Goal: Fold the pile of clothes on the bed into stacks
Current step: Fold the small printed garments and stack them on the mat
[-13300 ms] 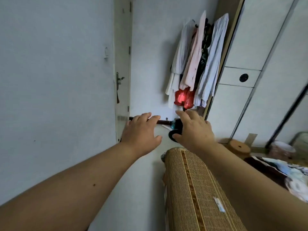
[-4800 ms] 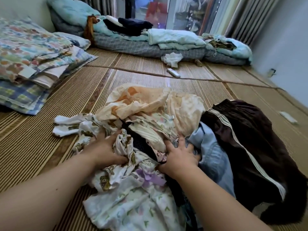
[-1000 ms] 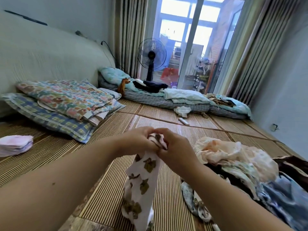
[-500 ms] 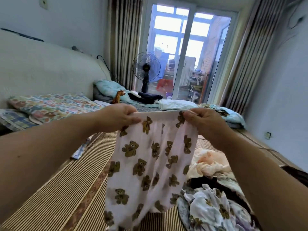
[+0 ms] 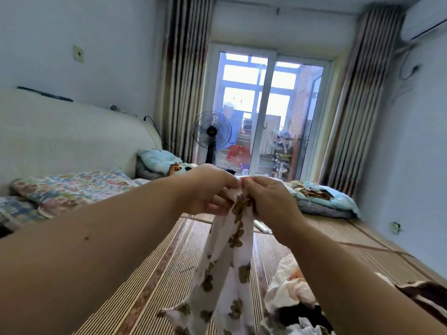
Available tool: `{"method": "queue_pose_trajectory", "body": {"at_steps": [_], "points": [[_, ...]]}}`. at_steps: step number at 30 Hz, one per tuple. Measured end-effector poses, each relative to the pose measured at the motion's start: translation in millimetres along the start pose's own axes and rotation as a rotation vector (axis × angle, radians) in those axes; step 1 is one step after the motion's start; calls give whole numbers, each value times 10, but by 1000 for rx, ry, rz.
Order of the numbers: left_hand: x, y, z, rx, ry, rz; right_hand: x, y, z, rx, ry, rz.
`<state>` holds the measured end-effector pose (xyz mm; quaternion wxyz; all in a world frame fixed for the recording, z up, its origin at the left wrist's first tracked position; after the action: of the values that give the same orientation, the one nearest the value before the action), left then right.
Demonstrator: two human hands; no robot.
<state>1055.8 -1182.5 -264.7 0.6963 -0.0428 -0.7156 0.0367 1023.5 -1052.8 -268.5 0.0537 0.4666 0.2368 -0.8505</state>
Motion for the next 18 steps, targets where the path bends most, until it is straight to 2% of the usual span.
{"method": "queue_pose_trajectory", "body": {"at_steps": [3, 6, 10, 12, 14, 16, 17, 18], "points": [[68, 43, -73, -128, 37, -3, 59, -54, 0, -116, 9, 153], [88, 125, -157, -265, 33, 98, 132, -127, 10, -147, -21, 41], [32, 208, -158, -296, 40, 297, 148, -130, 21, -130, -22, -39], [32, 196, -107, -241, 115, 503, 157, -120, 18, -159, 4, 4], [143, 107, -82, 0, 291, 780, 144, -146, 29, -187, 15, 54], [205, -14, -54, 203, 399, 911, 111, -197, 43, -234, 28, 128], [175, -74, 0, 180, 373, 882, 91, -230, 49, -269, 34, 166], [124, -106, 56, 79, 298, 772, 62, -266, 51, -307, 35, 195]]}}
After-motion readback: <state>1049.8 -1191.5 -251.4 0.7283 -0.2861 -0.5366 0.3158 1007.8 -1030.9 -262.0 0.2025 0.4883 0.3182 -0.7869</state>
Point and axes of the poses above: each hand's wrist, its own z-axis towards the middle knuckle, its own y-axis out of the palm, x = y × z, the point moved 5 cm from there along z, towards the middle knuckle, and after that the axes turned 5 degrees about -x, right-handed, at the moved point
